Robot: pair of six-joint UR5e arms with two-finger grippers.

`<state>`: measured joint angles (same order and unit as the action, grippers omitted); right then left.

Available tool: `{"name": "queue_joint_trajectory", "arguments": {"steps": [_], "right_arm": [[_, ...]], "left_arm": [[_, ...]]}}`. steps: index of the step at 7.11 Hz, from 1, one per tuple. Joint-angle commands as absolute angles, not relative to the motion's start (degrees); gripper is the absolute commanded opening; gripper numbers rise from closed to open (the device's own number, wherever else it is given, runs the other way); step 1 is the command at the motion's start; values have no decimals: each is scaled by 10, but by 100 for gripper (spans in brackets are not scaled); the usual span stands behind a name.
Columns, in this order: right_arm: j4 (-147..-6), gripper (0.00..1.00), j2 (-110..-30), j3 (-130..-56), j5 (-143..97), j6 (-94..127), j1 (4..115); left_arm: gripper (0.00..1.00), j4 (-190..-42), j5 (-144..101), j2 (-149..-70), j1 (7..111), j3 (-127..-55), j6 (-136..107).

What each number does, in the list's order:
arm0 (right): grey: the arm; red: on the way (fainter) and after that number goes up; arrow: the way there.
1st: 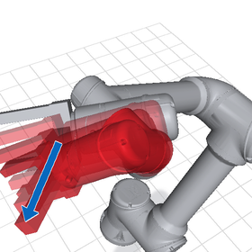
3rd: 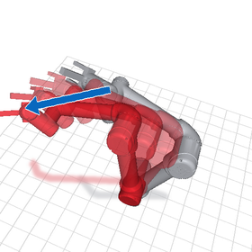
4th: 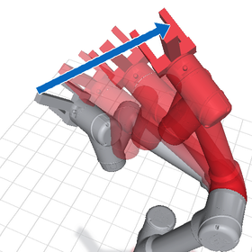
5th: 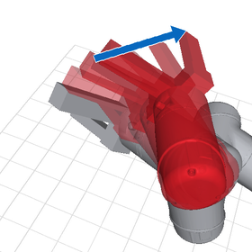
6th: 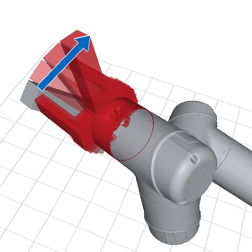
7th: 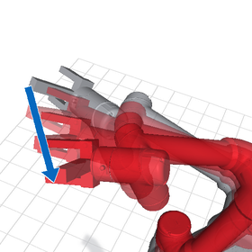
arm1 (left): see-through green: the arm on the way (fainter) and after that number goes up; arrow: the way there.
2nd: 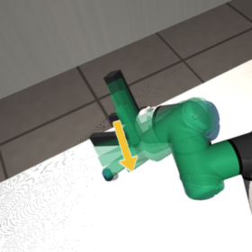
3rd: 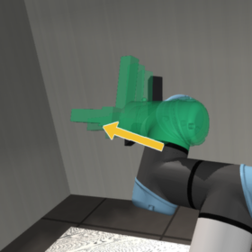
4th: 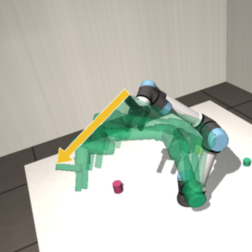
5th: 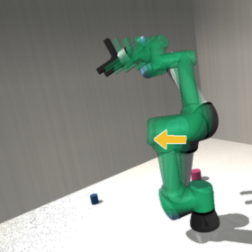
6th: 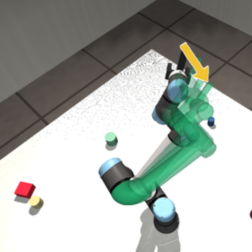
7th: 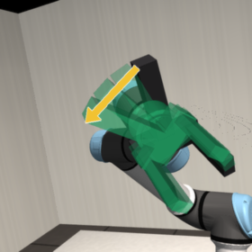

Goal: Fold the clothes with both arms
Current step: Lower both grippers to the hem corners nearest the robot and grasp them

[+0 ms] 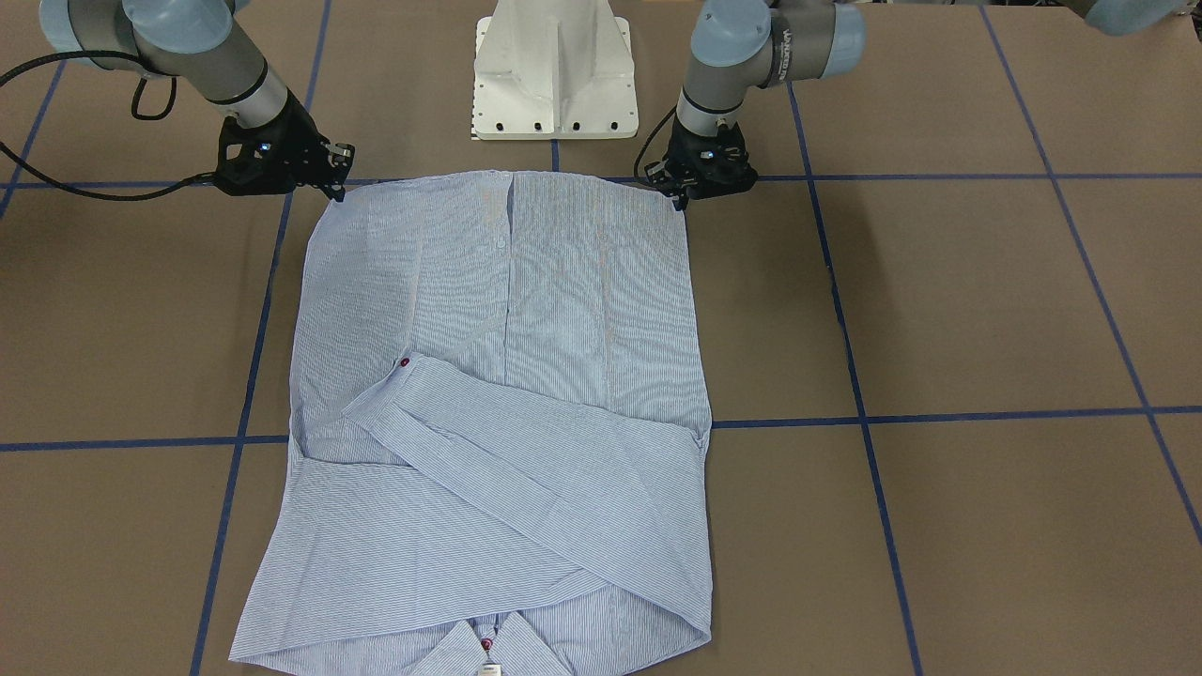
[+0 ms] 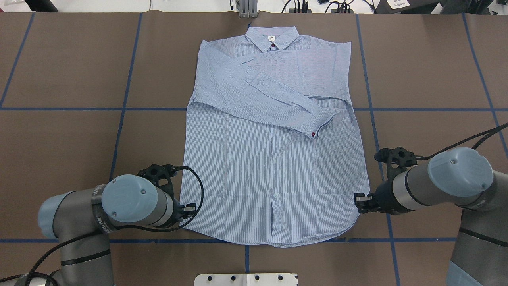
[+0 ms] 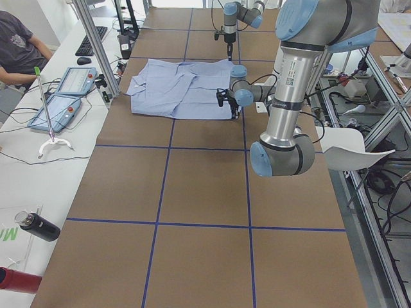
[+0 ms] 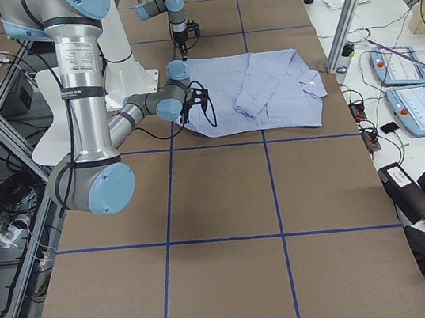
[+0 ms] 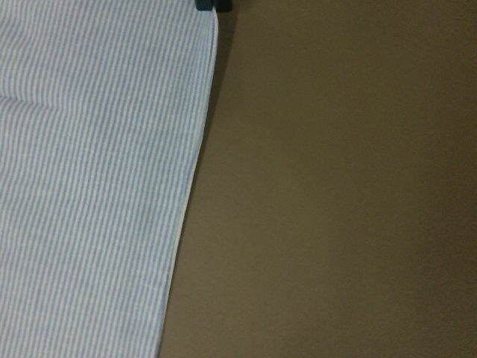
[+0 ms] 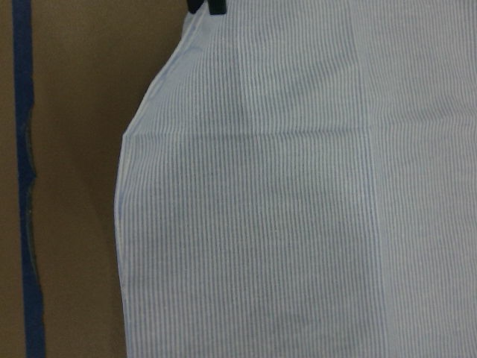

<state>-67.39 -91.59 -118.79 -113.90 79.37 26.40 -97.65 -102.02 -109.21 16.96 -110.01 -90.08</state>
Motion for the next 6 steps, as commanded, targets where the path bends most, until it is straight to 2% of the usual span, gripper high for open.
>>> {"name": "queue_joint_trajectory", "arguments": {"steps": [1, 6], "right_arm": [[-674, 0, -918, -1194, -1140, 794, 265], [-674, 0, -931, -1244, -1223, 794, 274]], "left_arm": [[0, -945, -1020, -1090, 170, -1112, -900], [0, -774, -1027, -1092, 146, -1222, -896]]}}
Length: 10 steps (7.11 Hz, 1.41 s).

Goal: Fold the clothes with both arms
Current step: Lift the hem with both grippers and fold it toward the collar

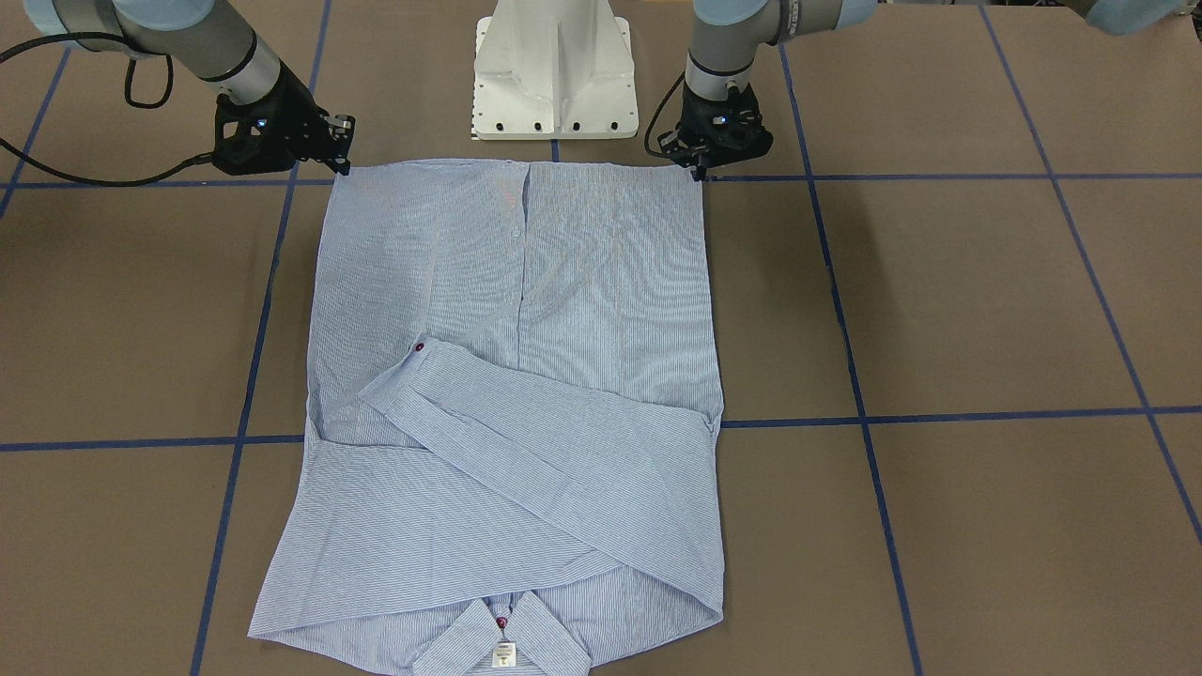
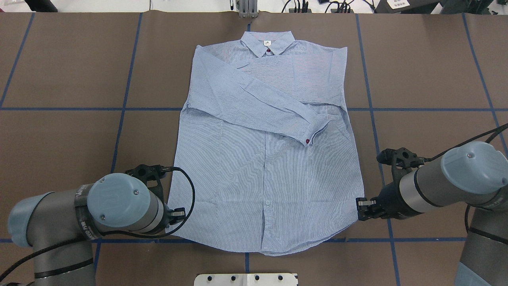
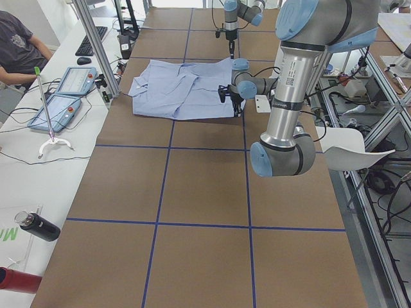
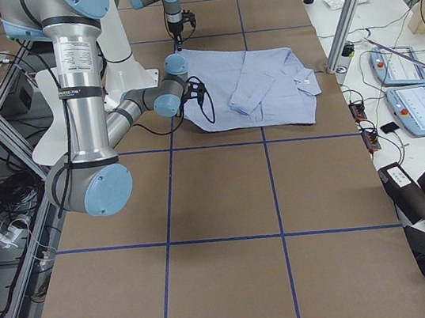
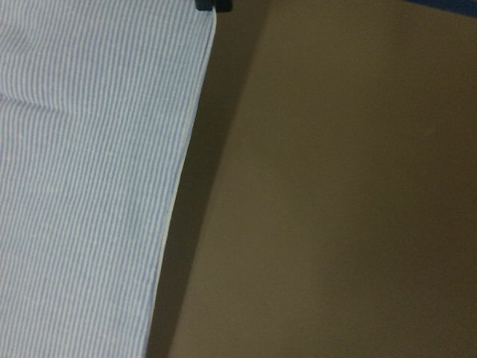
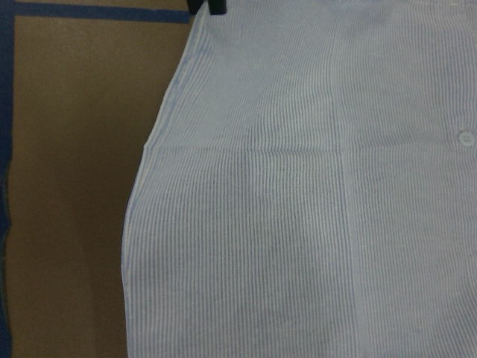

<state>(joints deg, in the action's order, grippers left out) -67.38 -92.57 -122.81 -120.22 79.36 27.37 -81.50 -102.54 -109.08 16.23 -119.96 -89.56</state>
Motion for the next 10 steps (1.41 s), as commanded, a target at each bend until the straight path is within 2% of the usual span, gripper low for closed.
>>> {"name": "queue_joint_trajectory", "arguments": {"steps": [1, 6, 10], "right_arm": [[-675, 0, -940, -1251, -1265, 794, 274], [-675, 0, -931, -1251, -1311, 794, 270], [-676, 0, -861, -1224, -1244, 794, 321]], "left_arm": [[0, -760, -1029, -1092, 127, -1229, -896], [0, -739, -1058, -1096, 105, -1236, -895], [0, -742, -1059, -1119, 208, -1231, -825]]}}
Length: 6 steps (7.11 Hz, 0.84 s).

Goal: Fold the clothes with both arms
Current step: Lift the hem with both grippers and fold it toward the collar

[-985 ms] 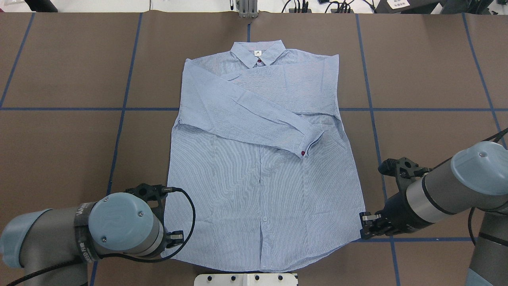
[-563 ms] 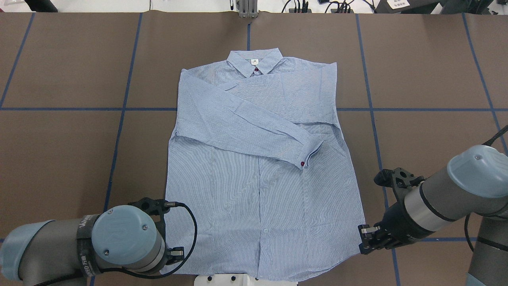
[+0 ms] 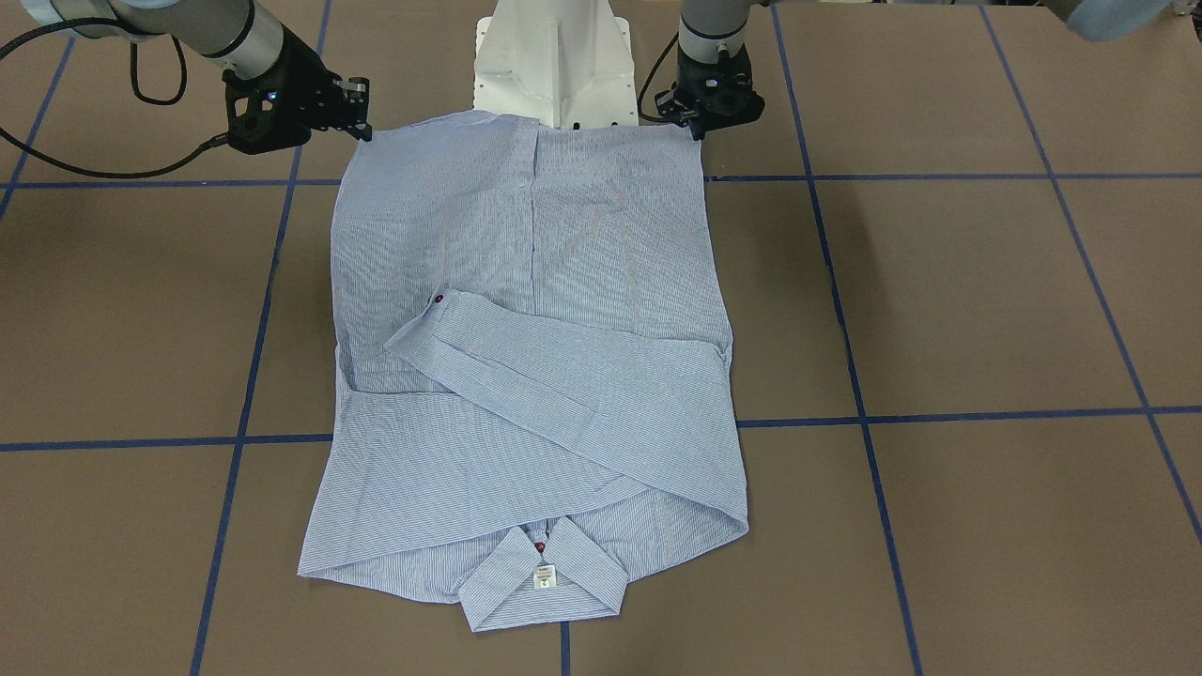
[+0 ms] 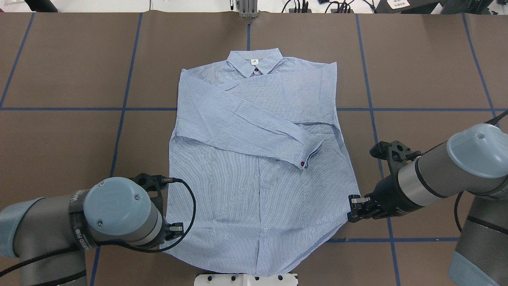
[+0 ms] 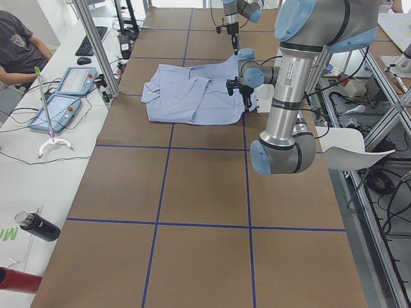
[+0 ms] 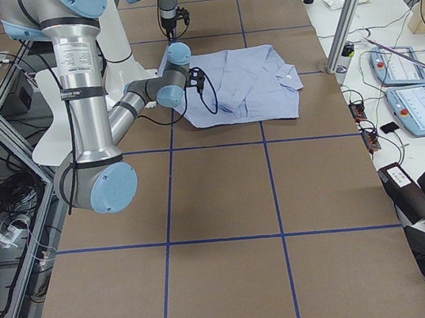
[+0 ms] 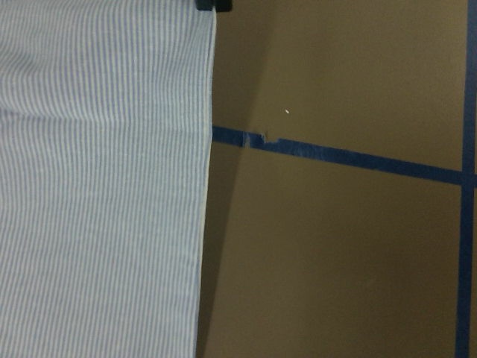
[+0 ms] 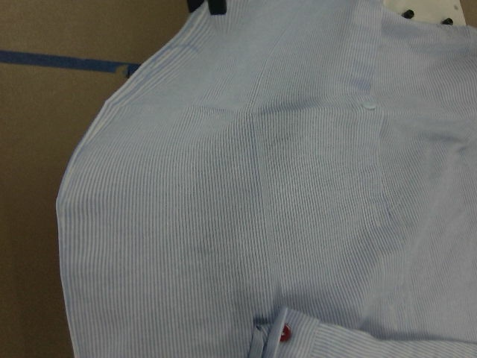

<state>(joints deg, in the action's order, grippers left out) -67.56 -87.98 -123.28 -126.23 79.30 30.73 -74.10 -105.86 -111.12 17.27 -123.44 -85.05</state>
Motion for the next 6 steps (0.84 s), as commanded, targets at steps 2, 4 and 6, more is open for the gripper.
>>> {"name": "queue_joint_trajectory", "arguments": {"steps": [2, 4, 6], "right_arm": [[-677, 0, -820, -1188, -1238, 793, 359], [-678, 0, -819, -1179, -1244, 788, 413], [-679, 0, -817, -1173, -1240, 787, 453]], "left_arm": [[0, -744, -1079, -1124, 285, -1212, -747], [0, -744, -1080, -1125, 323, -1202, -711], [0, -749, -1082, -1171, 357, -1153, -711]]}}
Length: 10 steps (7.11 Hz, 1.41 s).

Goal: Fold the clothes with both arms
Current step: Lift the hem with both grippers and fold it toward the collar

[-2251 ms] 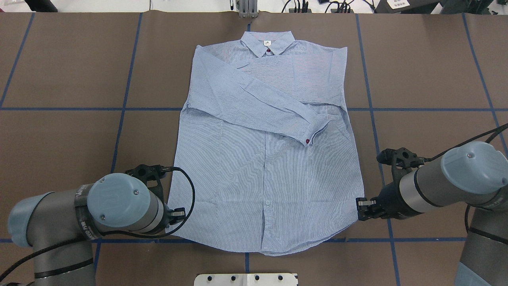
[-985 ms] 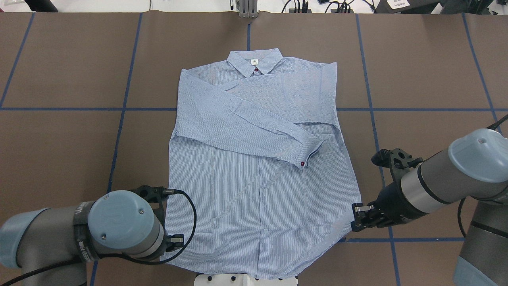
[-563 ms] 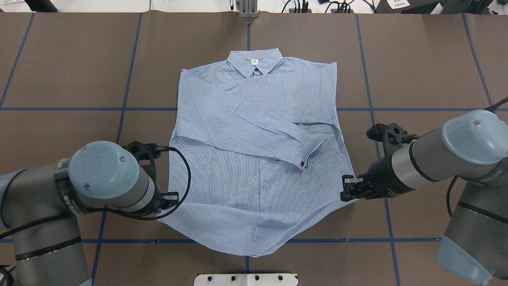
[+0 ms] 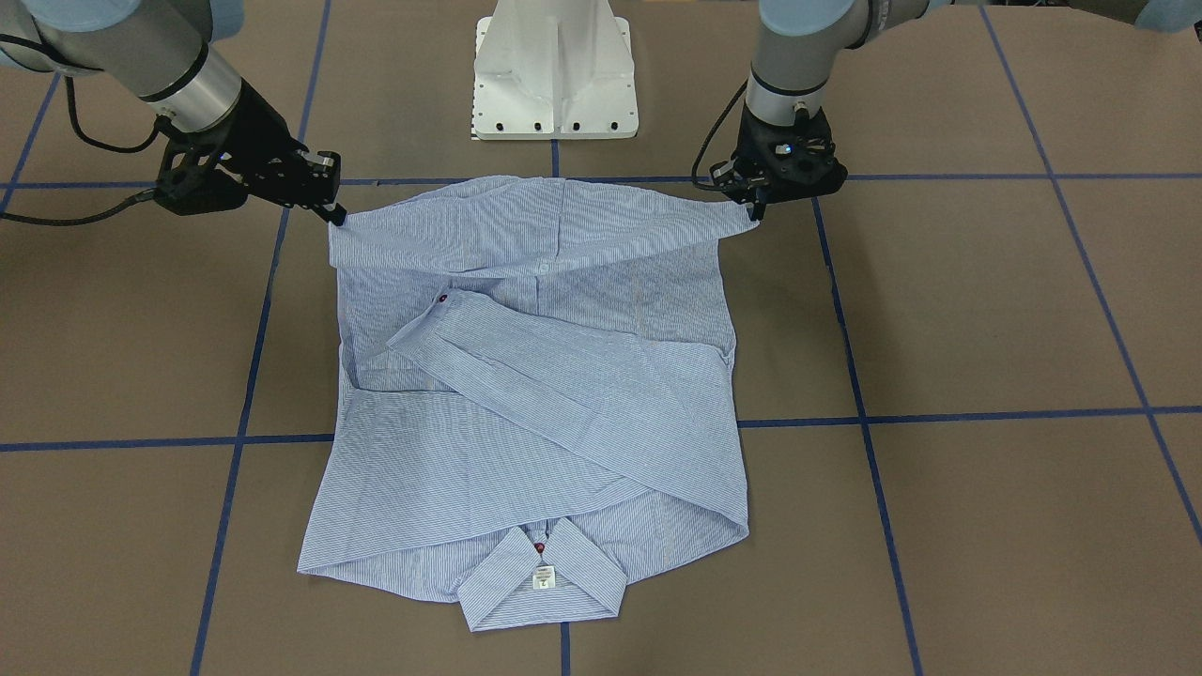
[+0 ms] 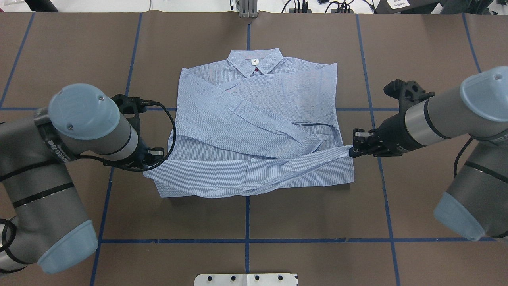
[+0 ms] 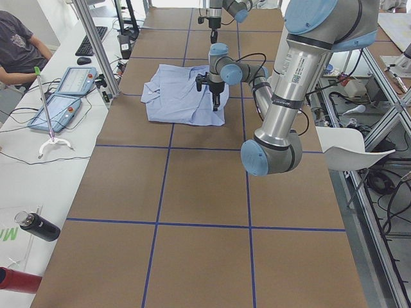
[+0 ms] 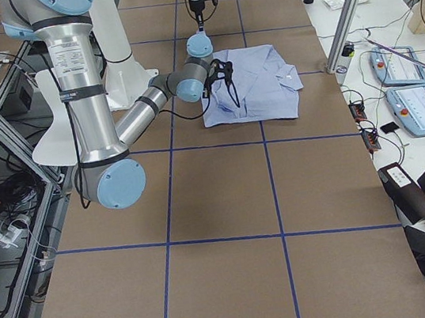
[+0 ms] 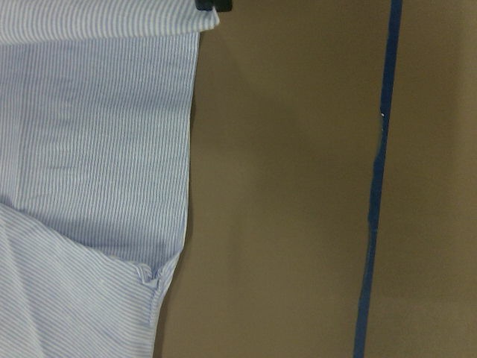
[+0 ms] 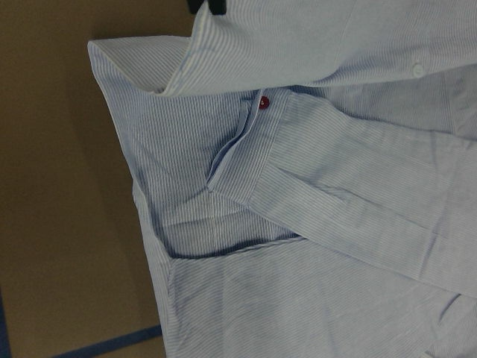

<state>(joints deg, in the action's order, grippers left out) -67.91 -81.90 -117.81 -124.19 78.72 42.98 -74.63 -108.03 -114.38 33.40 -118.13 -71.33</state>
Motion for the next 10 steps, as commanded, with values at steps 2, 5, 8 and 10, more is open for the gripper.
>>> {"name": "queue_joint_trajectory", "arguments": {"steps": [2, 5, 8, 10], "right_arm": [[-678, 0, -769, -1127, -1237, 791, 463], [-676, 0, -720, -1075, -1237, 787, 507], [-675, 0, -660, -1019, -1237, 785, 555], [-672, 0, -610, -945, -1231, 783, 566]], "left_arm": [[0, -747, -1113, -1208, 406, -1118, -667], [0, -788, -1116, -1211, 453, -1071, -621], [0, -813, -1144, -1259, 477, -1015, -621], [0, -853, -1144, -1288, 483, -956, -621]]}}
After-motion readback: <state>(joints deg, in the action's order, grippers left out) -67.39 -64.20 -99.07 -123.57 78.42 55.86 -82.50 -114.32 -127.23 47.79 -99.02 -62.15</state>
